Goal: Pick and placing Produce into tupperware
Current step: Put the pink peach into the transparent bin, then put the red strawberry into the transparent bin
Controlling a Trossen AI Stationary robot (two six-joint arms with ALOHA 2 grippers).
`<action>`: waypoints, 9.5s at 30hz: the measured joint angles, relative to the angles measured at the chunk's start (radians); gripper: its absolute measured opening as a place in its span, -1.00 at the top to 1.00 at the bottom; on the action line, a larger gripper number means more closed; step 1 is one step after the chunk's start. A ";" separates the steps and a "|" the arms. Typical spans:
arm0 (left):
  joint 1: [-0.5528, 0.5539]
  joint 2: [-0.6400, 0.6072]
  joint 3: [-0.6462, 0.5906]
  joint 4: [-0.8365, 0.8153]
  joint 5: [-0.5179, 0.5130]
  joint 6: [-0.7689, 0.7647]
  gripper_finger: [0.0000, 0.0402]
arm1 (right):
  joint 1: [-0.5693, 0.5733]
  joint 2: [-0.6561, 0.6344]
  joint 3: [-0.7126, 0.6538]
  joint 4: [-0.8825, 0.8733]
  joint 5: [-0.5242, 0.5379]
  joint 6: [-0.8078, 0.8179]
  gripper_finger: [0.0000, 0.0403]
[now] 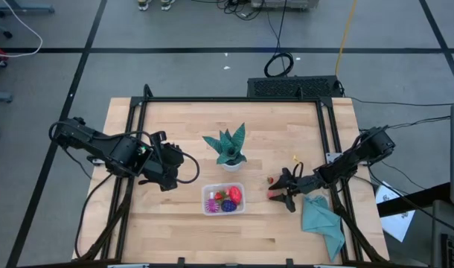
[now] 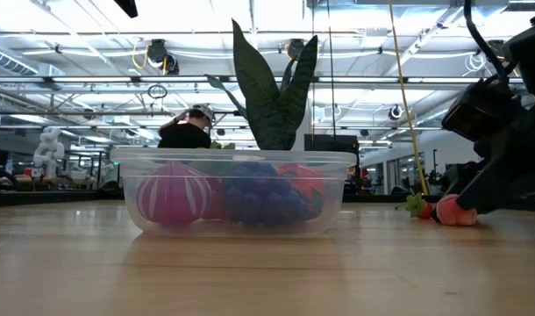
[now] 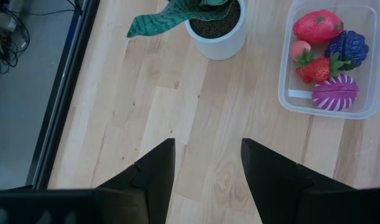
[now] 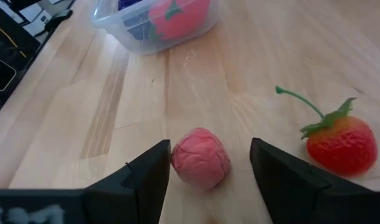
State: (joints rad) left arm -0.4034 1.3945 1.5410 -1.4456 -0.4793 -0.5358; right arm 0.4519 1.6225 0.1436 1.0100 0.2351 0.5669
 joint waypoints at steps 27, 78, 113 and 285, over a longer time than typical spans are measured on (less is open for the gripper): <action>0.000 0.000 0.000 0.002 -0.002 0.000 0.07 | -0.001 -0.003 0.003 -0.031 0.005 0.039 0.39; 0.000 0.000 0.000 0.003 -0.021 0.010 0.07 | -0.085 -0.054 0.503 -0.339 -0.034 -0.273 0.52; 0.000 0.000 0.000 0.003 -0.020 0.028 0.07 | -0.047 0.198 0.665 -0.411 -0.047 -0.272 0.52; -0.018 0.000 0.000 0.007 -0.029 0.007 0.07 | -0.243 -0.287 0.423 -1.301 -0.030 -0.254 0.55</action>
State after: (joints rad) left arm -0.4213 1.3945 1.5406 -1.4384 -0.5079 -0.5293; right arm 0.2085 1.3354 0.5663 -0.2914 0.2047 0.3128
